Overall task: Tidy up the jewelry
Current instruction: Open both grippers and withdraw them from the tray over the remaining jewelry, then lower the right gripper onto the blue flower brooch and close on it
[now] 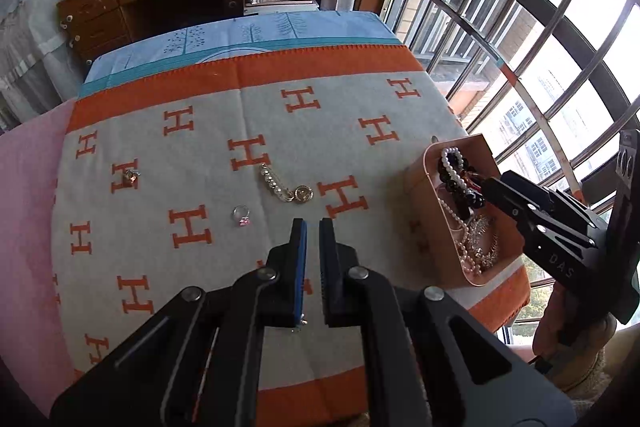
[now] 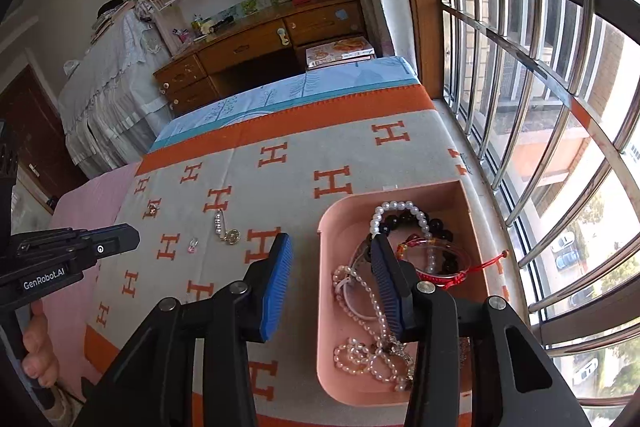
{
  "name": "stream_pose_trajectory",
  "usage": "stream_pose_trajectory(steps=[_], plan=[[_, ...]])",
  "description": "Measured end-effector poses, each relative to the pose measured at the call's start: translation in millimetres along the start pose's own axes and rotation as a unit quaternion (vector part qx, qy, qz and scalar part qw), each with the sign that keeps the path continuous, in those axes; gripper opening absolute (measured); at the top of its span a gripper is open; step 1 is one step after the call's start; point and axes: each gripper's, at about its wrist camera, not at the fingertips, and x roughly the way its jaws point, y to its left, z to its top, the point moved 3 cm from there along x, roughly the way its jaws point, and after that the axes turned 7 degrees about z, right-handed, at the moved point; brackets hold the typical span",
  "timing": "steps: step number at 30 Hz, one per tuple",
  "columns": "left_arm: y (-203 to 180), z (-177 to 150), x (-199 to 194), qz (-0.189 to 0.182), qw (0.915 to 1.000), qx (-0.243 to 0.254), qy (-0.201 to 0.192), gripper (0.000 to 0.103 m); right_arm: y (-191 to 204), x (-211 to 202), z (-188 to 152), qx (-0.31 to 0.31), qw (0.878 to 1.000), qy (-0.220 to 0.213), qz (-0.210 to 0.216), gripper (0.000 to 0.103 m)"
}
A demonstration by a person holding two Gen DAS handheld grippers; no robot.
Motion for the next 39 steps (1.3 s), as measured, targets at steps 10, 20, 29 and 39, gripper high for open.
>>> stream_pose_trajectory(steps=[10,20,29,39], plan=[[75,-25,6,0.050,0.9970,-0.060,0.005,0.004,58,26,5,-0.061,0.997,0.033,0.020,0.046],[81,-77,45,0.045,0.9966,-0.051,0.047,0.004,85,65,-5,-0.087,0.992,0.076,0.047,0.046],[103,-118,74,0.032,0.9910,-0.092,0.092,0.004,122,85,-63,-0.181,0.969,0.135,0.103,0.046],[116,-130,79,0.025,0.9876,-0.120,0.097,0.004,152,99,-101,-0.248,0.944,0.163,0.141,0.046]])
